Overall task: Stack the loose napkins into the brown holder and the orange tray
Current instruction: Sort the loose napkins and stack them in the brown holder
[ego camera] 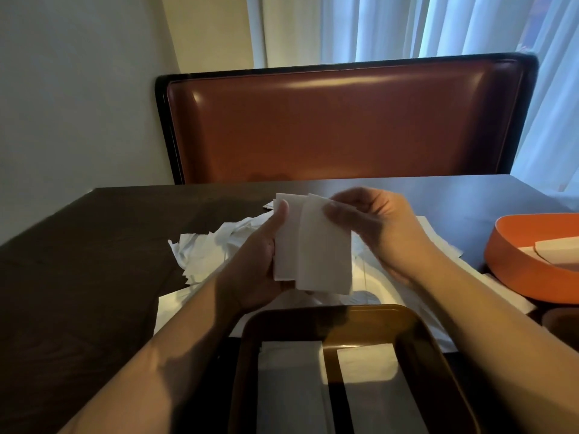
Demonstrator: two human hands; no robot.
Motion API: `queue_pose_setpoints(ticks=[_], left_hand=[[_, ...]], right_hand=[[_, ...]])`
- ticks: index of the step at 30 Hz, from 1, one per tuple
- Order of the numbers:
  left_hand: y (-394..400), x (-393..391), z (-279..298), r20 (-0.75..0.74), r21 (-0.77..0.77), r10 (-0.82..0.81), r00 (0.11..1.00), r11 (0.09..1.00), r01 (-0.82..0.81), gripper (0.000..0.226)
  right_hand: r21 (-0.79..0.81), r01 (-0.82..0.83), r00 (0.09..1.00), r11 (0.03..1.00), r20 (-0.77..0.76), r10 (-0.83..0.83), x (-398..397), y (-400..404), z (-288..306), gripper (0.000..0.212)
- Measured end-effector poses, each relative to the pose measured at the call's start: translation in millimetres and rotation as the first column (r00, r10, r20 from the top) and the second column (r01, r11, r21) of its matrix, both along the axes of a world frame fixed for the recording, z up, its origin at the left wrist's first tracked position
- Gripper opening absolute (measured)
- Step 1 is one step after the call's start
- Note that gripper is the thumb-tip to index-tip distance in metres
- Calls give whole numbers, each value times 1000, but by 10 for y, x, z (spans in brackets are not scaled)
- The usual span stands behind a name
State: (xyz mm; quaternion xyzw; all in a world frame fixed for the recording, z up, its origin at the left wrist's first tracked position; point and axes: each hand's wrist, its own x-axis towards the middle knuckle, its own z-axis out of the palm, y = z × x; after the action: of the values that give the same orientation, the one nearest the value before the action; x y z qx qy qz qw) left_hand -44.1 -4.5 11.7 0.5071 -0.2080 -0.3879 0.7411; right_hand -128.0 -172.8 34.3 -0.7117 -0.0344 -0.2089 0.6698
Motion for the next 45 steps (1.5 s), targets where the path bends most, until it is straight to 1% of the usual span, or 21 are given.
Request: queue_pose_setpoints(ticks=[2, 4, 5, 7, 11, 13, 15, 17, 20, 22, 23, 25, 27, 28, 30, 34, 37, 39, 41, 43, 45], left_hand=[[0, 26, -16, -7, 21, -115, 993, 993, 115, 68], [-9, 55, -50, 4, 34, -210, 978, 977, 209, 78], [-18, 63, -63, 14, 40, -234, 972, 972, 233, 80], [-34, 43, -68, 43, 54, -257, 965, 966, 255, 77], [-11, -11, -54, 65, 43, -272, 960, 962, 270, 50], [23, 0, -51, 38, 29, -251, 967, 968, 250, 43], [47, 13, -39, 16, 11, -243, 970, 970, 243, 42], [51, 24, -33, 12, 24, -242, 970, 970, 242, 42], [41, 37, -40, 2, 70, -232, 973, 970, 231, 46], [39, 41, -33, -16, 47, -211, 977, 976, 211, 48], [33, 30, -20, -21, 26, -191, 981, 981, 191, 46], [22, 3, 24, -36, -25, -117, 993, 993, 116, 41], [21, -18, 62, -83, -100, -29, 996, 995, 20, 35], [26, -15, 71, -109, -140, 13, 994, 990, -29, 31], [42, -10, 88, -168, -210, 81, 983, 971, -116, 29], [53, -3, 92, -264, -289, 149, 953, 930, -225, 33], [46, -11, 84, -285, -284, 152, 946, 930, -235, 34], [47, -21, 82, -284, -274, 151, 947, 934, -231, 33], [47, -24, 81, -285, -267, 152, 946, 936, -231, 32], [47, -24, 79, -287, -261, 157, 945, 936, -235, 30], [46, -21, 75, -293, -255, 156, 943, 938, -235, 29]], right_hand=[[-34, 88, 996, 996, 18, -87, 52, 18, -50, 18], [-93, 155, 988, 984, -3, -156, 102, 9, -105, 17], [-127, 183, 982, 975, -14, -186, 122, 8, -129, 19], [-119, 197, 979, 973, -23, -202, 127, 29, -154, 22], [-32, 135, 991, 990, -17, -135, 127, 76, -141, 28], [39, 68, 998, 997, -20, -67, 118, 93, -131, 41], [59, 19, 999, 998, -41, -17, 114, 92, -132, 47], [9, 30, 999, 1000, -18, -29, 109, 96, -119, 39], [63, 64, 997, 996, 40, -67, 124, 89, -99, 33], [80, 85, 994, 993, 58, -90, 136, 60, -74, 33], [73, 115, 990, 991, 71, -120, 138, 27, -75, 31], [12, 286, 952, 958, 112, -285, 165, -94, -128, 20], [-62, 482, 872, 874, 127, -472, 181, -261, -233, 14], [-96, 540, 840, 836, 117, -529, 185, -337, -287, 15], [-173, 581, 812, 795, 58, -581, 175, -445, -372, 18], [-323, 498, 841, 805, -46, -539, 183, -488, -446, 20], [-522, 368, 857, 769, -131, -499, 225, -459, -505, 18], [-652, 246, 852, 717, -207, -480, 249, -455, -547, 32], [-699, 168, 843, 696, -264, -469, 268, -436, -542, 48], [-729, 117, 831, 674, -299, -468, 291, -416, -526, 56], [-781, 62, 812, 622, -323, -486, 304, -394, -497, 59]])
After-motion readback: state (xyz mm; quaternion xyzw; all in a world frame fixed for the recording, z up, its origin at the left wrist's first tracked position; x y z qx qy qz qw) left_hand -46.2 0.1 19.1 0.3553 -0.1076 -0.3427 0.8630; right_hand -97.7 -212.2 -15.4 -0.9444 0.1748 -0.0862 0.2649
